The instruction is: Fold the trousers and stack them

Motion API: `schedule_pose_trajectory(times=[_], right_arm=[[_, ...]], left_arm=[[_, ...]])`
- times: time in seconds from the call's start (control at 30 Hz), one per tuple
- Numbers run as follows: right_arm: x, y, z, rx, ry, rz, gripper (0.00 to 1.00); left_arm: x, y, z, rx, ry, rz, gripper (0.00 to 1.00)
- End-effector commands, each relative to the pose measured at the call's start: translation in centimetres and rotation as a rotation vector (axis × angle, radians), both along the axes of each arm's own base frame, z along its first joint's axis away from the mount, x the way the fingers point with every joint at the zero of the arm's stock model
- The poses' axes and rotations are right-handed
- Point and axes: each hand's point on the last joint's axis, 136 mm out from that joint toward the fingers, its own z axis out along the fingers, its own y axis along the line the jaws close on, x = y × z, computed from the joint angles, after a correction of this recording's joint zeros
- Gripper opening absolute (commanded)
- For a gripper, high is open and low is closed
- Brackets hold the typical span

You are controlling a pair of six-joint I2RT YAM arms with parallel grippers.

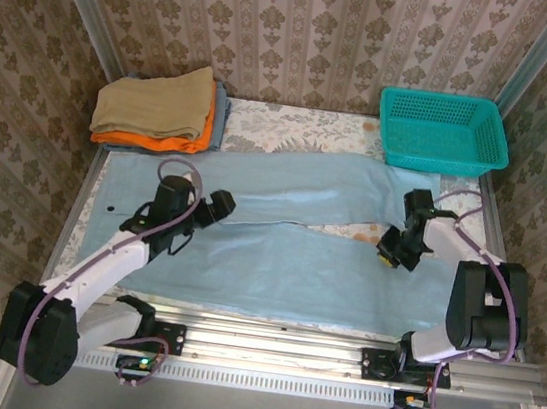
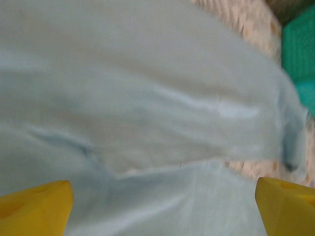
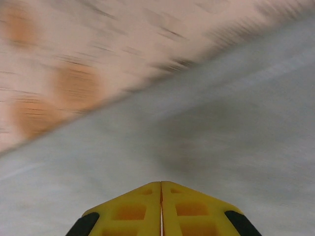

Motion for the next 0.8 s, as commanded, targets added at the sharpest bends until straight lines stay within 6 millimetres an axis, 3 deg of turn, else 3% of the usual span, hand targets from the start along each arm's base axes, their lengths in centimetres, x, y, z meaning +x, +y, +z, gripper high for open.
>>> schedule_pose_trajectory(times=[0.0,0.13,0.3,0.47,0.57,0.77], right_arm=[[-1.7,-1.0,-0.8,-0.019,0.06,-0.044,0.09],[-0.9,-1.4,-1.9,-0.033,0.096,-0.052,0.09],[2.4,-2.4,-2.4,-0.077,0.087,-0.052,0.07],[6.8,-3.0,-1.2,-0.101,0.032,-0.038,0.04],[8.3,-2.2,0.0,-0.06,-0.015,-0.031,0.04],[8.5,0.6,3.0,-0.008,-0.107,0.026,0.06]], left_arm=[[-1.5,0.0,-1.6,0.036,0.04,0.023,0.95],[-1.9,0.5,-2.5,0.053,0.057,0.041,0.95],[-1.7,2.1,-1.4,0.083,0.046,0.086,1.0],[-1.8,7.7,-1.3,0.046,0.107,0.29,1.0],[-2.7,10.9,-0.8,0.071,0.124,0.395,1.0],[-8.1,18.3,-0.6,0.192,0.306,0.729,0.98]])
